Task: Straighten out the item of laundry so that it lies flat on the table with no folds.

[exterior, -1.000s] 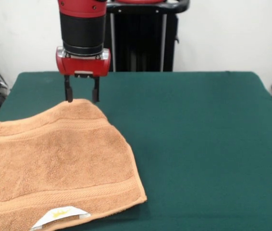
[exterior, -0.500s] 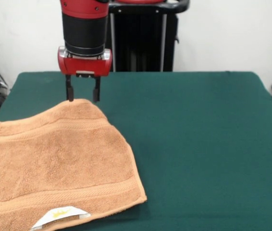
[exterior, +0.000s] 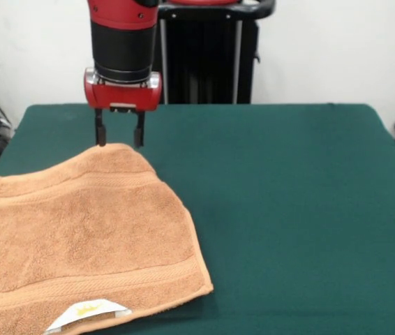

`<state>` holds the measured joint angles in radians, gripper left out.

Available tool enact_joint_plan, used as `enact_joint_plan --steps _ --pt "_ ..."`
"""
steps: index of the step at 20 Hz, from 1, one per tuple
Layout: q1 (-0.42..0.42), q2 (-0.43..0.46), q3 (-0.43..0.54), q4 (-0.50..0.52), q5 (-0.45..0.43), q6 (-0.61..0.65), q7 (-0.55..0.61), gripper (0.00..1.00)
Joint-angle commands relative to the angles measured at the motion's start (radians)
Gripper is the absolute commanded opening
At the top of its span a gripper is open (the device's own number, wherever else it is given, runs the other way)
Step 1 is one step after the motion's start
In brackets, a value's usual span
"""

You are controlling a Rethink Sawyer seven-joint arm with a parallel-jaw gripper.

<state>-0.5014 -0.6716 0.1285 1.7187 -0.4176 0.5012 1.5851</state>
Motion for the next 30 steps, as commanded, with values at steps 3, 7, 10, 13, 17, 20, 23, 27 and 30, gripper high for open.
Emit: enact_joint_plan --steps 3,7,10,13,17,20,23,27,30 --pt "0.047 0.07 0.023 0.026 0.022 -0.054 0.152 1.0" --pt "0.047 0.074 0.024 0.023 0.022 -0.056 0.149 1.0" --pt "0.045 0.072 0.024 0.027 0.021 -0.061 0.149 1.0" --pt "0.045 0.072 0.024 0.028 0.02 -0.064 0.149 1.0" --pt "0.042 0.081 0.03 0.027 0.021 -0.084 0.153 1.0" --pt "0.041 0.085 0.032 0.028 0.02 -0.092 0.152 1.0" --pt "0.04 0.081 0.033 0.029 0.024 -0.09 0.151 1.0" --pt "0.041 0.081 0.032 0.029 0.026 -0.093 0.153 1.0" --pt "0.048 0.082 0.027 0.026 0.029 -0.102 0.165 1.0"
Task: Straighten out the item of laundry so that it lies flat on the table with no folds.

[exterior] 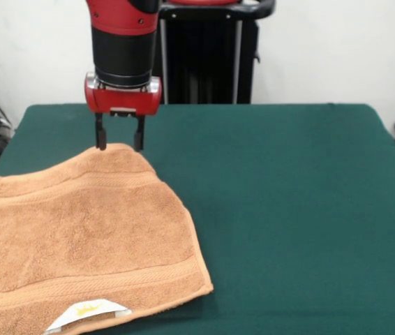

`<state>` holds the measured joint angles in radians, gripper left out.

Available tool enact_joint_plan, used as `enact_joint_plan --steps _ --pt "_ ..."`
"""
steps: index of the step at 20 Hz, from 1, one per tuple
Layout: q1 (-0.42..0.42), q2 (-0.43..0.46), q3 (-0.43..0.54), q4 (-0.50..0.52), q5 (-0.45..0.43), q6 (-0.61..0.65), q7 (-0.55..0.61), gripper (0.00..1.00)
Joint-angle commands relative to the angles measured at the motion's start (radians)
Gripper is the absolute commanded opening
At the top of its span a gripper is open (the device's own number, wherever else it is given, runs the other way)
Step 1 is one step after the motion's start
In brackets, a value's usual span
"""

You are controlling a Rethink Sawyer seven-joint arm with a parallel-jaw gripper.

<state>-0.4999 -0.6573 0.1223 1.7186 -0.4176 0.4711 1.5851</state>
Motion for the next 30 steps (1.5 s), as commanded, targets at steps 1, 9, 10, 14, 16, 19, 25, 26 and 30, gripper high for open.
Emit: enact_joint_plan --steps 1,9,10,14,16,19,25,26,30 --pt "0.05 0.068 0.033 0.024 0.032 -0.072 0.168 1.0" --pt "0.111 0.076 0.012 -0.008 0.053 -0.078 0.217 1.0" --pt "0.133 0.089 0.002 -0.025 0.059 -0.083 0.237 1.0" --pt "0.224 0.153 -0.04 -0.1 0.1 -0.127 0.319 1.0" --pt "0.257 0.177 -0.059 -0.135 0.121 -0.144 0.332 1.0" --pt "0.272 0.182 -0.067 -0.155 0.166 -0.142 0.316 1.0" --pt "0.281 0.177 -0.067 -0.202 0.234 -0.078 0.27 1.0" --pt "0.282 0.179 -0.067 -0.211 0.243 -0.071 0.264 1.0" --pt "0.279 0.187 -0.067 -0.242 0.264 -0.03 0.23 1.0"
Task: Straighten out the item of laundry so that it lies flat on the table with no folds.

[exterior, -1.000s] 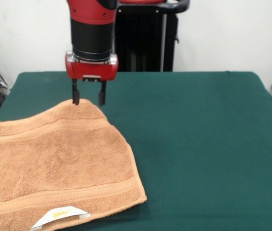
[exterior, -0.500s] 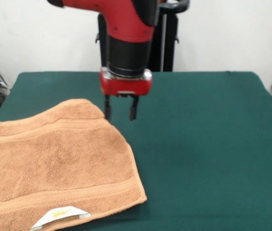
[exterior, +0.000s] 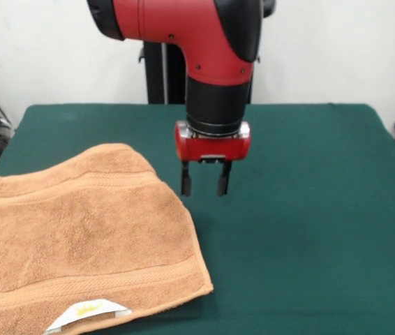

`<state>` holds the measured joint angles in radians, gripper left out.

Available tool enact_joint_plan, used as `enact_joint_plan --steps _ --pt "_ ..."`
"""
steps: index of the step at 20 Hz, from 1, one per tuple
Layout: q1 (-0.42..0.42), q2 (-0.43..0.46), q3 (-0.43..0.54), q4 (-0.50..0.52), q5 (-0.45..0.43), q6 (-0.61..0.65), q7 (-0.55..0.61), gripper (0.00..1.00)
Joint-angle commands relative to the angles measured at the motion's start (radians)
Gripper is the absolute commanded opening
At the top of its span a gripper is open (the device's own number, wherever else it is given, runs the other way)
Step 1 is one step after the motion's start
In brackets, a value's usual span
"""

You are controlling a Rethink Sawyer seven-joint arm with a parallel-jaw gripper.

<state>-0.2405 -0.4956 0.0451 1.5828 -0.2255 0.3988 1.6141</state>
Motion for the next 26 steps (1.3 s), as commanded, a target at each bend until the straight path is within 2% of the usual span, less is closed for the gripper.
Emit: enact_joint_plan --steps 1,7,14,19,26 --pt "0.018 0.026 0.012 -0.112 0.076 0.054 0.19 1.0" --pt "0.006 0.034 0.016 -0.14 0.086 0.083 0.143 1.0" --pt "0.02 0.073 0.006 -0.218 0.094 0.109 0.136 1.0" --pt "0.063 0.154 -0.037 -0.343 0.101 0.25 0.139 1.0" --pt "0.065 0.136 -0.023 -0.296 0.112 0.144 0.165 1.0"
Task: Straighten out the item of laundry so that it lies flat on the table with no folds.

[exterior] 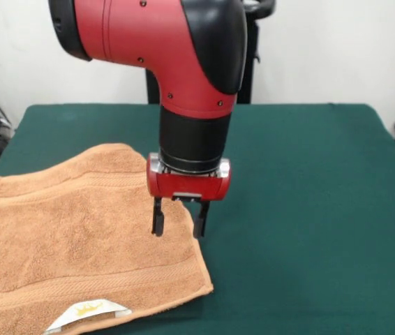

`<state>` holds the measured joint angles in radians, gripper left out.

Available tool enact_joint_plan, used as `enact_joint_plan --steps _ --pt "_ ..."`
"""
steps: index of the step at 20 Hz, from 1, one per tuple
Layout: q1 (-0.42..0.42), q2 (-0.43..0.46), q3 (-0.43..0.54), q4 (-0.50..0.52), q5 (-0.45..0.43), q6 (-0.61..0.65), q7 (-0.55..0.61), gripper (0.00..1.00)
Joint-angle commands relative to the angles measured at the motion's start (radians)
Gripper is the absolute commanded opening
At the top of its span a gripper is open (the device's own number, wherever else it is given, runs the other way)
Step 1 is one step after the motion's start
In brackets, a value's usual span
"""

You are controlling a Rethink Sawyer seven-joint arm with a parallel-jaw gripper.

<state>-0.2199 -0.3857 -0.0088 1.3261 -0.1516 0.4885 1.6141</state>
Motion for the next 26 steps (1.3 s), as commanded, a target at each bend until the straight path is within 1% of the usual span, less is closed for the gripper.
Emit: enact_joint_plan --steps 1,5,17,22,26 --pt "0.049 0.029 0.027 -0.045 0.039 0.055 0.17 1.0" --pt "0.072 0.035 0.015 -0.053 0.04 0.066 0.183 1.0" --pt "0.098 0.06 0.011 -0.097 0.072 0.099 0.189 1.0" --pt "0.097 0.073 0.016 -0.107 0.087 0.11 0.167 1.0" --pt "0.09 0.08 0.021 -0.096 0.094 0.093 0.157 1.0"
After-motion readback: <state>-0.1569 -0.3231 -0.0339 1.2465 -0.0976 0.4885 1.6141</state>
